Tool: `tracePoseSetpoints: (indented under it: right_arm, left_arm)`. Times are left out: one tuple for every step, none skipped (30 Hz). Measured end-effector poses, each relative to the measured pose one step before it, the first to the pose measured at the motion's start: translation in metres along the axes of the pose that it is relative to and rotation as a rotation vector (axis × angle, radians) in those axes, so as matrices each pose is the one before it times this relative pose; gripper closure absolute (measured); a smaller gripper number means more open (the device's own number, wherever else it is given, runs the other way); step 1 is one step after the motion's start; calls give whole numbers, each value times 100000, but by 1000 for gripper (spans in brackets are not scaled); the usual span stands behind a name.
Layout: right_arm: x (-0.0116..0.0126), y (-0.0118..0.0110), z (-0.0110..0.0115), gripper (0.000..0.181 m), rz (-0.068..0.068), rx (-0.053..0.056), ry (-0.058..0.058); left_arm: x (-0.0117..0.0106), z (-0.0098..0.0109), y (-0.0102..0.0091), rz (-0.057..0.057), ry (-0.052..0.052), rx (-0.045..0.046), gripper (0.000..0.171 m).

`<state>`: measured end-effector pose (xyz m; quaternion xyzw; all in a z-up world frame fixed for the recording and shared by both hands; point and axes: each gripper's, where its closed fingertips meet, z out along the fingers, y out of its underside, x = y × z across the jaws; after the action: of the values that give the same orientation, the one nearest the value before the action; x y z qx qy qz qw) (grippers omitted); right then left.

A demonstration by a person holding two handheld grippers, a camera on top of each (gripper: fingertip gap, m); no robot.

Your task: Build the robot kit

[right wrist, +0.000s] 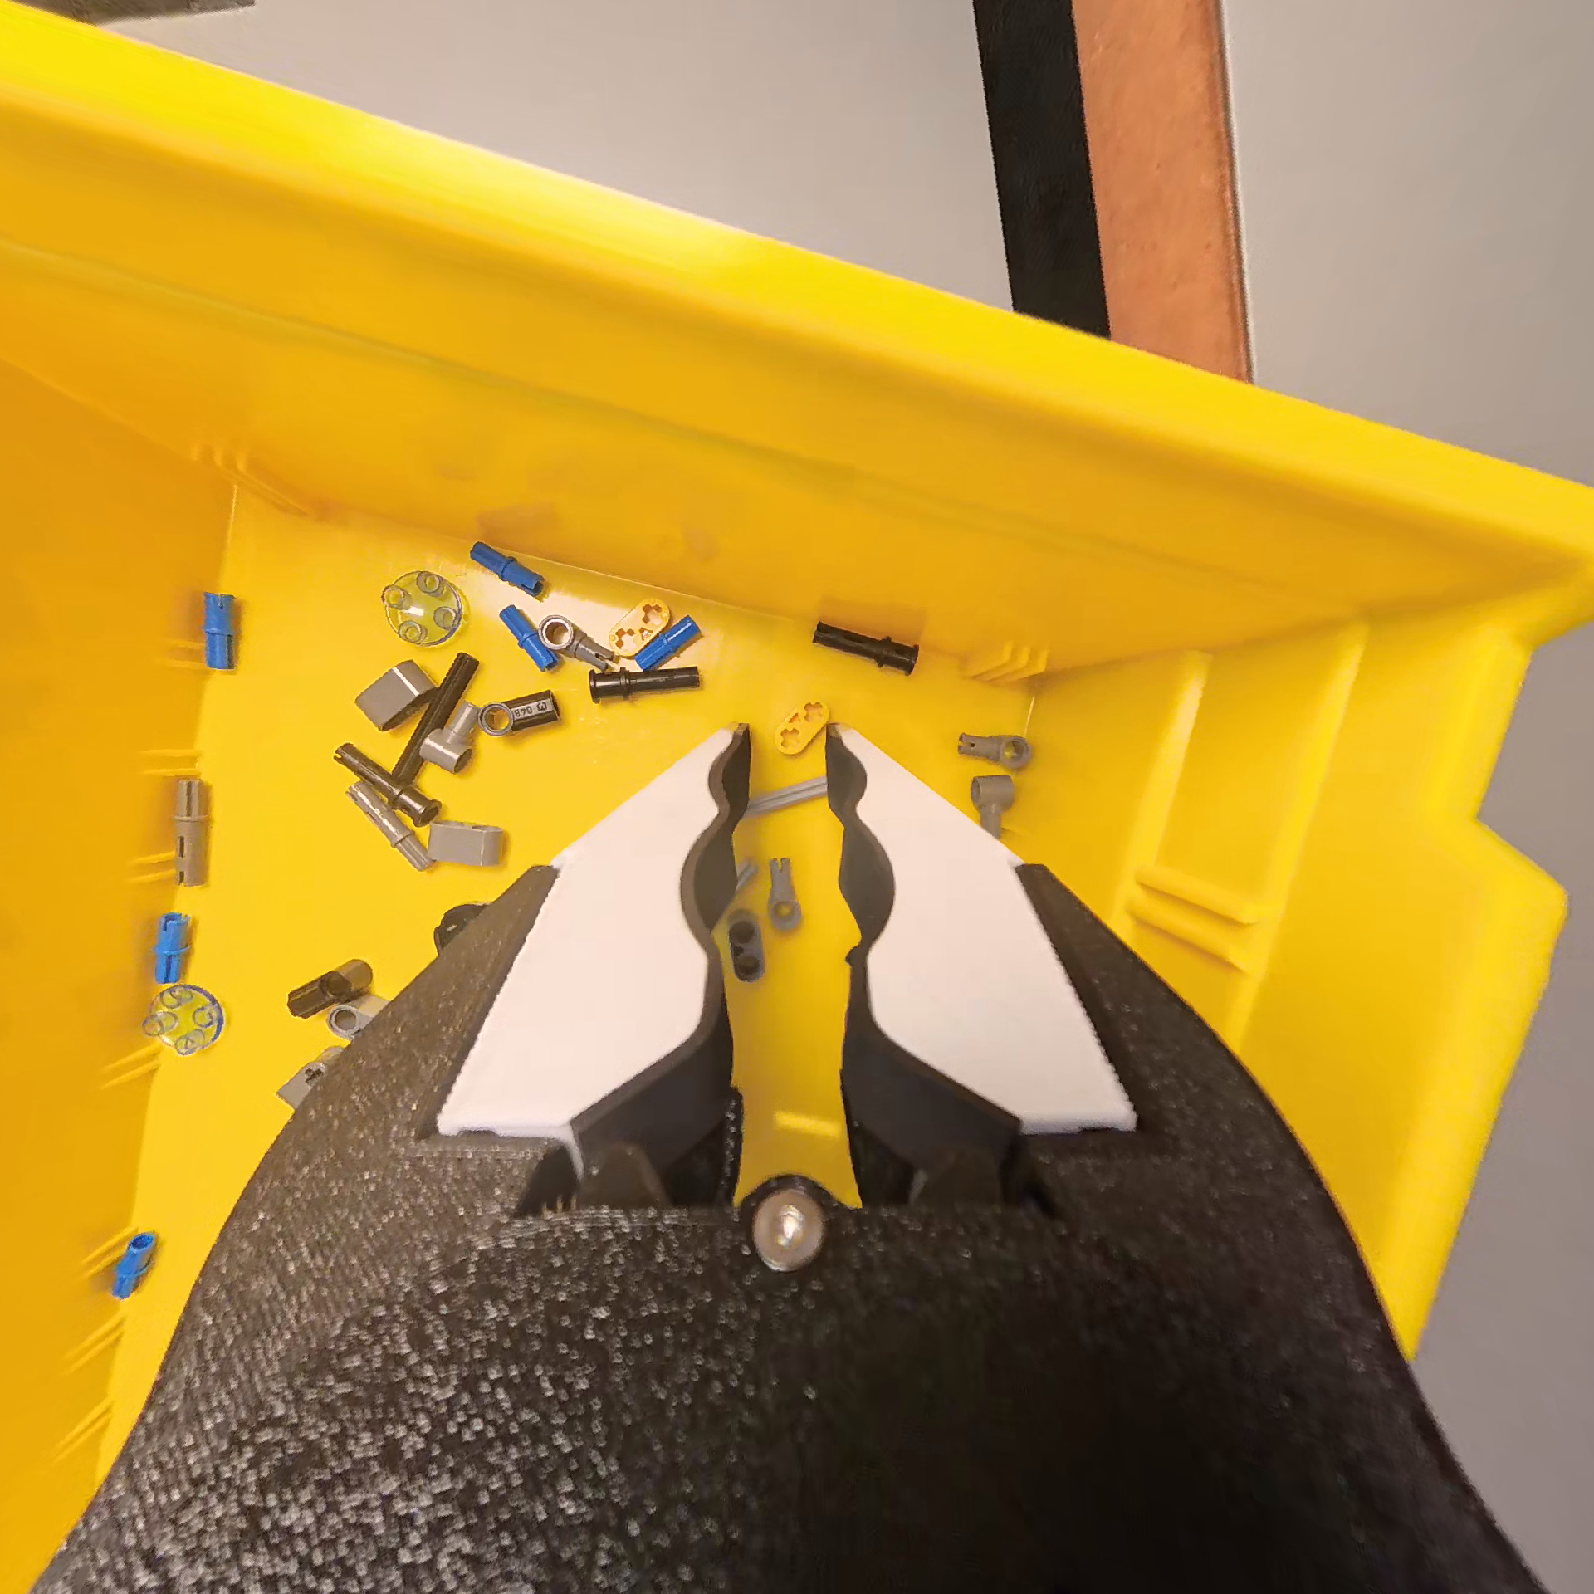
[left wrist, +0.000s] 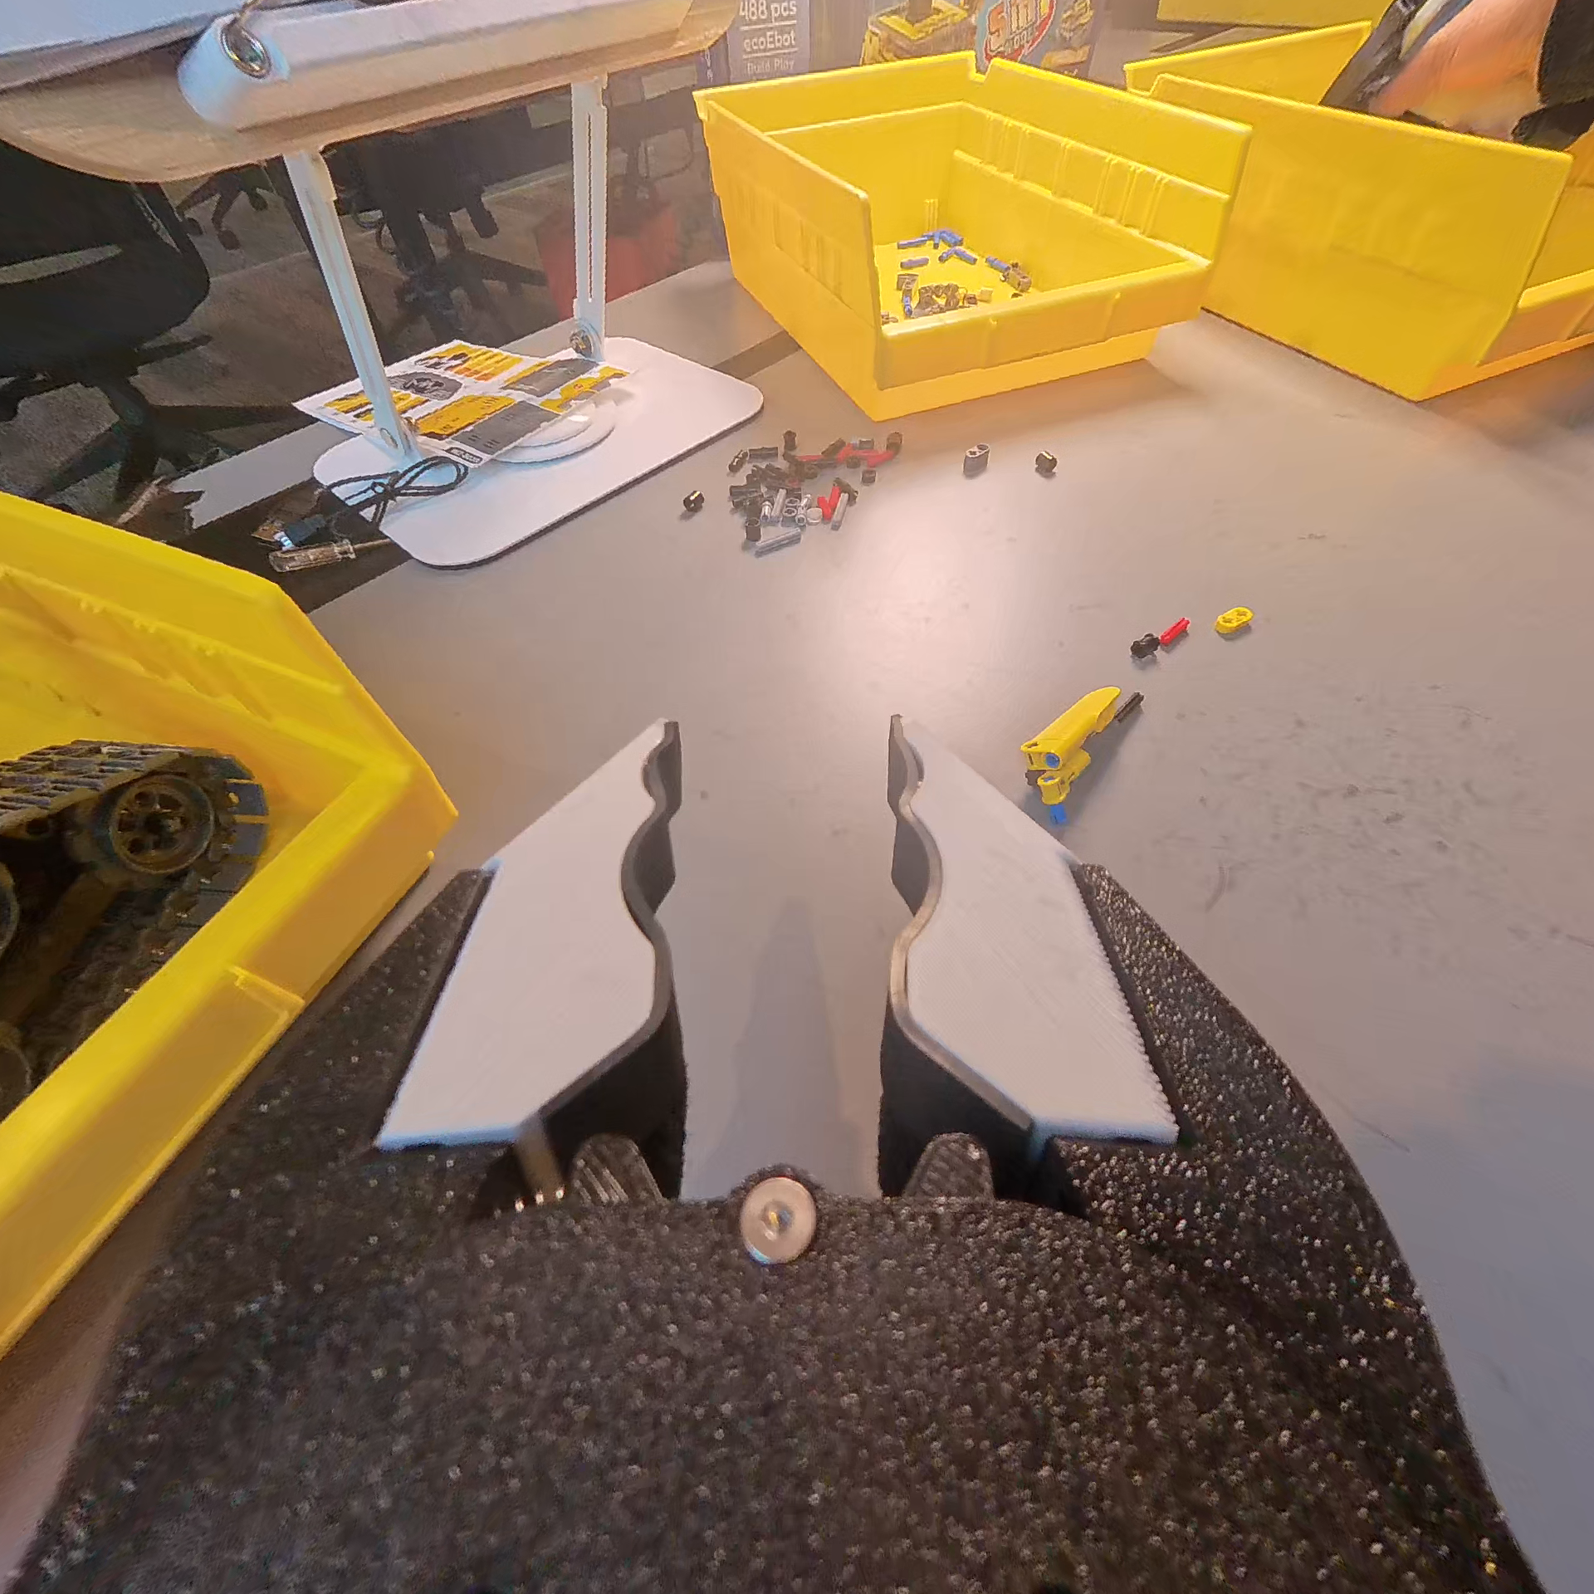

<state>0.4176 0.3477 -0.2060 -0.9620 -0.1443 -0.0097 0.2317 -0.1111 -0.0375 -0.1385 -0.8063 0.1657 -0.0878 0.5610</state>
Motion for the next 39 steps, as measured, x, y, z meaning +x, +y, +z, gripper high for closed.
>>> tracePoseSetpoints:
  right_arm:
    - [0,-14,78,164,624,326,-14]
    - [-20,-21,21,165,1084,137,-498]
    - [-74,0,20,166,911,195,-915]
    - [-55,14,14,168,1189,272,-1102]
    - [-74,11,24,169,1452,496,-1349]
    - [-108,-10,28,172,1749,707,-1575]
    - [-22,-14,25,172,1475,837,-1073]
    - [-6,-14,9,173,1395,903,-969]
    - [43,-37,4,173,1117,1131,-736]
    - [124,-41,-30,174,355,1323,48]
    - [-69,-195,-214,174,-631,2137,-592]
    - [-635,-709,-605,174,-861,5003,-2793]
    - [-1205,-1095,-1084,174,-1275,6969,-4376]
    - [-1590,-1308,-1459,174,-1667,7862,-4393]
    - [-1948,-1607,-1784,174,-1351,9418,-4028]
    - [-2764,-1827,-2041,174,-2210,10200,-5995]
    - [-3499,-1615,-1961,174,-4603,8223,-7389]
    - [-3949,-1293,-1657,174,-6888,6055,-7601]
    - [-4371,-921,-1219,174,-7937,4063,-8741]
    - [-4830,-436,-635,174,-8946,1713,-11025]
    - [-4996,164,-8,174,-9080,-1406,-12397]
    - [-4719,577,642,174,-8569,-3215,-11773]
    - [-3965,905,1225,174,-6752,-4538,-9154]
    - [-3282,1184,1635,174,-4918,-5464,-7609]
    - [-2798,1397,1867,174,-3381,-5754,-7515]
    - [-2153,1441,1941,174,-1241,-5491,-6444]
    - [-1510,1489,1851,174,-460,-5697,-5062]
    - [-900,1354,1575,174,-648,-5130,-3175]
    - [-330,1087,1200,174,-290,-4226,-921]
    - [-177,721,809,174,-68,-2549,-589]
    - [-86,525,495,174,1078,-1934,-832]
    - [80,377,272,174,1250,-1298,-334]
    - [-2,264,173,174,923,-881,-928]
    - [62,245,151,174,764,-901,-346]
    - [285,291,161,174,-231,-1290,1444]
    - [215,400,168,174,-1245,-2157,1443]
    - [85,364,149,174,-1295,-1963,812]
    - [-47,186,117,174,-1015,-816,129]
    - [-71,146,109,174,-633,-852,-126]
  left_arm:
    - [-6,-11,3,-17,-13,16,124]
    - [-16,-12,-17,-36,-20,101,124]
    - [-10,-23,-36,-1,-47,117,124]
    - [-19,-25,-21,17,-38,85,124]
    - [-13,-14,-13,-11,15,70,124]
    - [3,-12,-13,-11,56,57,124]
    - [32,-1,-3,55,98,21,124]
    - [32,6,-13,145,109,-8,124]
    - [48,4,-14,195,87,-8,124]
    - [59,-1,-15,193,68,10,124]
    - [45,-17,-35,193,21,53,124]
    - [42,-16,-36,167,-14,59,124]
    - [19,-17,-18,62,-10,15,125]
    - [-14,13,17,-73,-48,2,125]
    - [-45,33,70,-204,-73,-136,125]
    - [-49,74,126,-280,-24,-381,125]
    - [-42,96,164,-247,20,-517,125]
    - [-8,78,136,-130,84,-513,125]
    - [41,57,93,46,160,-363,125]
    - [84,2,7,312,170,-102,125]
    - [106,-33,-92,585,95,205,125]
    - [103,-49,-138,623,51,371,125]
    - [103,-58,-130,477,115,335,125]
    - [84,-33,-97,387,134,256,125]
    - [65,-27,-67,381,78,161,125]
    - [63,-14,-41,372,18,69,125]
    - [46,-6,-30,364,-23,48,125]
    - [51,-11,-47,402,-58,108,125]
    - [53,-18,-47,401,-67,127,125]
    - [53,-12,-34,315,-22,89,125]
    - [50,-1,-31,237,38,41,125]
    - [62,20,4,182,135,-51,125]
    - [57,41,17,133,219,-125,125]
    - [57,42,33,129,208,-173,125]
    - [51,56,55,157,132,-237,125]
    - [41,60,81,171,54,-294,125]
    - [44,59,70,166,19,-298,125]
    - [52,43,58,169,25,-237,125]
    - [50,40,31,161,19,-179,125]
